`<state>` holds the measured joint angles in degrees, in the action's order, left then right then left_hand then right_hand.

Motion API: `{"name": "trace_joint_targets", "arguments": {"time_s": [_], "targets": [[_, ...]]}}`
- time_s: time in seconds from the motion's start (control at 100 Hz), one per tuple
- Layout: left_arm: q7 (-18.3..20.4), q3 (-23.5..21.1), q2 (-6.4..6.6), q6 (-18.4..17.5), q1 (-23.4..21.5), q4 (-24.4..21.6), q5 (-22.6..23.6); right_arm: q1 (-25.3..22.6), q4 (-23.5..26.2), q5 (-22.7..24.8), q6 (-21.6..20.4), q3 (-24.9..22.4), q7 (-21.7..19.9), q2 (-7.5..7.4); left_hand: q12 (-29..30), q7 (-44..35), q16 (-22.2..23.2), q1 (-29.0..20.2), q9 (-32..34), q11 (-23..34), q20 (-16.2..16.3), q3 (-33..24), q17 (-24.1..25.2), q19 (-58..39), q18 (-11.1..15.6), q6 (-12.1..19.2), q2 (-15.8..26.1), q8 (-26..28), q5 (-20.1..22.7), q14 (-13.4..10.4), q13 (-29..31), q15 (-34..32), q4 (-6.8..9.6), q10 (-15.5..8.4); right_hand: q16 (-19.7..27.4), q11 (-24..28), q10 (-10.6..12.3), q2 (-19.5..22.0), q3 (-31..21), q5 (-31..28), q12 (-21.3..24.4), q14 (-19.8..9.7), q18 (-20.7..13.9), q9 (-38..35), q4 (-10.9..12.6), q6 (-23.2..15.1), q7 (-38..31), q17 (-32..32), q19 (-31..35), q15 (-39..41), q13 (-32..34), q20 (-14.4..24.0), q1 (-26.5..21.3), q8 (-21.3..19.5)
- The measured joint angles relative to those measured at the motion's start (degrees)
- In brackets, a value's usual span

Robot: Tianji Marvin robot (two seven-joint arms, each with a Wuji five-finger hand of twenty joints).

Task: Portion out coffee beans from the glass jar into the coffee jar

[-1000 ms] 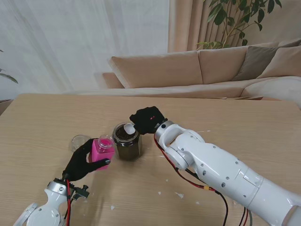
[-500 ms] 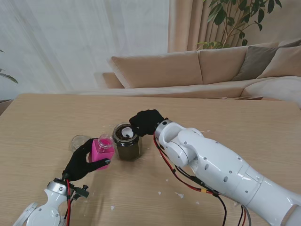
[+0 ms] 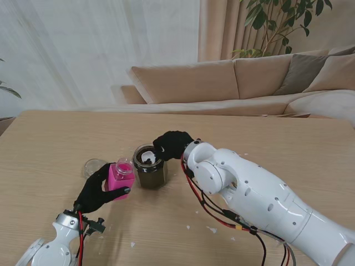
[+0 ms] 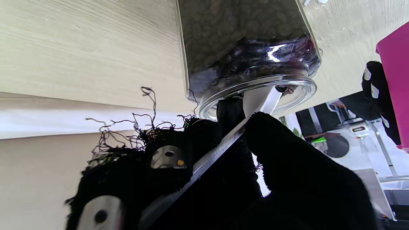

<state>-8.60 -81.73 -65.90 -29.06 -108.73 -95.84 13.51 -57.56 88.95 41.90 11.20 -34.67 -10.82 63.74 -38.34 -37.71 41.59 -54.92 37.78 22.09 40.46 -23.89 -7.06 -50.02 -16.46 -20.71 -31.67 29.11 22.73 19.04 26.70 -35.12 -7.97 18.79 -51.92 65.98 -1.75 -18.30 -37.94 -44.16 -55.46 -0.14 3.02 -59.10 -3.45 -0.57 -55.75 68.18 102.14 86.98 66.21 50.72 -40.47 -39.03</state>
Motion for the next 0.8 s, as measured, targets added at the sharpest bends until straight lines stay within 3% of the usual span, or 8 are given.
{"name": "trace_joint_targets", "arguments": {"time_s": [0.19, 0.36, 0.8], "targets": [[0.0, 0.02, 0.0, 0.0, 0.02, 0.0, 0.04, -0.48, 0.44, -1.2, 1.91, -0.89, -0.65, 0.07, 0.0, 0.0, 0.0, 0.0, 0.0, 0.0, 0.0, 0.0, 0.0, 0.0, 0.0, 0.0, 0.0, 0.0, 0.0, 0.0, 0.0, 0.0, 0.0, 0.0, 0.0, 0.0, 0.0, 0.0, 0.0, 0.0, 0.0, 0.0, 0.0, 0.0, 0.0, 0.0, 0.0, 0.0, 0.0, 0.01, 0.0, 0.0, 0.0, 0.0], [0.0, 0.08, 0.0, 0.05, 0.05, 0.0, 0.05, -1.16, 0.93, -5.3, 3.61, -2.13, -1.45, 0.11, 0.0, 0.0, 0.0, 0.0, 0.0, 0.0, 0.0, 0.0, 0.0, 0.0, 0.0, 0.0, 0.0, 0.0, 0.0, 0.0, 0.0, 0.0, 0.0, 0.0, 0.0, 0.0, 0.0, 0.0, 0.0, 0.0, 0.0, 0.0, 0.0, 0.0, 0.0, 0.0, 0.0, 0.0, 0.0, 0.02, 0.0, 0.0, 0.0, 0.0], [-0.09, 0.74, 0.02, 0.88, 0.35, 0.01, 0.16, -4.73, 4.44, -6.09, 6.23, -6.78, -1.7, 0.0, 0.0, 0.0, 0.0, 0.0, 0.0, 0.0, 0.0, 0.0, 0.0, 0.0, 0.0, 0.0, 0.0, 0.0, 0.0, 0.0, 0.0, 0.0, 0.0, 0.0, 0.0, 0.0, -0.02, 0.0, 0.0, 0.0, 0.0, 0.0, -0.01, 0.0, 0.0, 0.01, 0.0, 0.0, 0.0, 0.04, 0.0, 0.0, 0.0, 0.0]]}}
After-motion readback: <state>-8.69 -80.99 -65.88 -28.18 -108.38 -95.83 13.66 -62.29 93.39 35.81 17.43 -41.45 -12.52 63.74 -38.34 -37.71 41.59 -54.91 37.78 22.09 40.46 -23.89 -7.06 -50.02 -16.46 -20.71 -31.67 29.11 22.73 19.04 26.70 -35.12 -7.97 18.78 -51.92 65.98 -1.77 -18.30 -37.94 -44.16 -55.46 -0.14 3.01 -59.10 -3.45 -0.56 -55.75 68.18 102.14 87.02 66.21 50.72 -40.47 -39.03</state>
